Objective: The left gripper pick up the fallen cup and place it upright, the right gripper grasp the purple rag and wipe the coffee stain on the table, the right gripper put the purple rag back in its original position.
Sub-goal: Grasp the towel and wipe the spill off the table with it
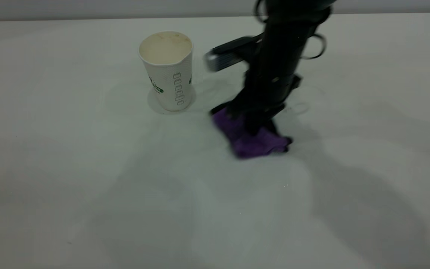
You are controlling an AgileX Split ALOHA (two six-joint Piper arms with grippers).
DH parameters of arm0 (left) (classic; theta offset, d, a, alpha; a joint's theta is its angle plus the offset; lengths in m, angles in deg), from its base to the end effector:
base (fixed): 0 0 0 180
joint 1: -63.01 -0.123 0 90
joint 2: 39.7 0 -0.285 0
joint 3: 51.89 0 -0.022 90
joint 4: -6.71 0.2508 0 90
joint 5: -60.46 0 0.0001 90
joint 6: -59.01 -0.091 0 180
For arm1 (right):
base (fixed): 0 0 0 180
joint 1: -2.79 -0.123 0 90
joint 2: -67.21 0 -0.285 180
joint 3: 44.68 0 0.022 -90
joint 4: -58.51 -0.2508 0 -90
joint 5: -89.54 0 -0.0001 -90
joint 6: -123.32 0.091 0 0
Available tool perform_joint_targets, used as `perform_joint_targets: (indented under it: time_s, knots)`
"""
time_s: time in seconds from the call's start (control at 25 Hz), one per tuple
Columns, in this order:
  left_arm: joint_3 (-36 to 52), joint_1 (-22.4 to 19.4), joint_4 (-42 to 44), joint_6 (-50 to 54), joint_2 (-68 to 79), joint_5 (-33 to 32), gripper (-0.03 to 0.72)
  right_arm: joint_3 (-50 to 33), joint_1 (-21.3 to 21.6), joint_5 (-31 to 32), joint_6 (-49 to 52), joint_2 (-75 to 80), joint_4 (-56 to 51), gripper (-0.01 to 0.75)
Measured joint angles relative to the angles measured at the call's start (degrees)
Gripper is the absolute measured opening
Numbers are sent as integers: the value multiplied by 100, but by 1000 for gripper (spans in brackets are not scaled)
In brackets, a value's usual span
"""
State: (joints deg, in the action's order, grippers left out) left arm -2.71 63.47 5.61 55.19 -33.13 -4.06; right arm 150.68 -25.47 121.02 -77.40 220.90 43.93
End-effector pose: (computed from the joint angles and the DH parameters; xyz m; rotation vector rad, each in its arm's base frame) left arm -0.0097 -0.0015 0.2690 0.0802 2.0974 0.0122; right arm 0.3958 0.2264 -0.0120 -0.9460 2.8107 0.2426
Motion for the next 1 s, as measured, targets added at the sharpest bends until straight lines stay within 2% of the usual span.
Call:
perform_joint_targets:
  time_s: [0.32,0.48,0.64,0.8,1.0]
  knots:
    - [0,0,0,0,0,0,513,0,1132,281,204,-27,359,79]
    - [0,0,0,0,0,0,513,7,1685,504,626,-27,421,86]
    - [0,0,0,0,0,0,513,11,2043,703,933,-29,427,112]
    - [0,0,0,0,0,0,513,17,2084,777,836,-29,345,185]
    - [0,0,0,0,0,0,513,18,2114,930,25,-82,-257,374]
